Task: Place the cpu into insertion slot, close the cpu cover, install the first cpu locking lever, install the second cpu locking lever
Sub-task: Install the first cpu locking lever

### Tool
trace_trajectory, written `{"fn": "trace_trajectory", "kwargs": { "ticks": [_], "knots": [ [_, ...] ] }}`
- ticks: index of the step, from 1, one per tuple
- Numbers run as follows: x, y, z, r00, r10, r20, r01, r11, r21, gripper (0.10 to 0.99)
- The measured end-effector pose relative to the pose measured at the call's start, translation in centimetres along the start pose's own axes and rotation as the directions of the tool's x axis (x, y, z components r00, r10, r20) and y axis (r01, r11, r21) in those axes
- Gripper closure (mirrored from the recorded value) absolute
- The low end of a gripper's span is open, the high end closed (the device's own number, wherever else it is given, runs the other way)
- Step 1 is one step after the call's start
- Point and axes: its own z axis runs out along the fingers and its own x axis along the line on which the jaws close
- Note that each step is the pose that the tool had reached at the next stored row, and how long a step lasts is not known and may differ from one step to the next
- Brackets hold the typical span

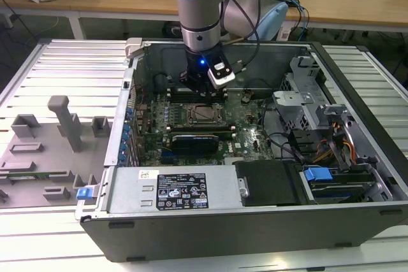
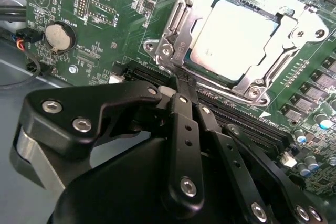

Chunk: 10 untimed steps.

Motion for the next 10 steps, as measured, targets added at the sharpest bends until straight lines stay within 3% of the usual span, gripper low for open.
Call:
{"fn": "trace_trajectory", "kwargs": {
  "ticks": [5, 9, 10],
  "knots": [
    [-0.09, 0.04, -0.58, 1.0000, 0.000, -0.0002, 0.000, 1.0000, 0.000, 0.980],
    [-0.28, 0.14, -1.77, 1.0000, 0.000, -0.0002, 0.000, 1.0000, 0.000, 0.980],
    [-0.28, 0.15, -1.77, 1.0000, 0.000, -0.0001, 0.000, 1.0000, 0.000, 0.980]
  ]
}}
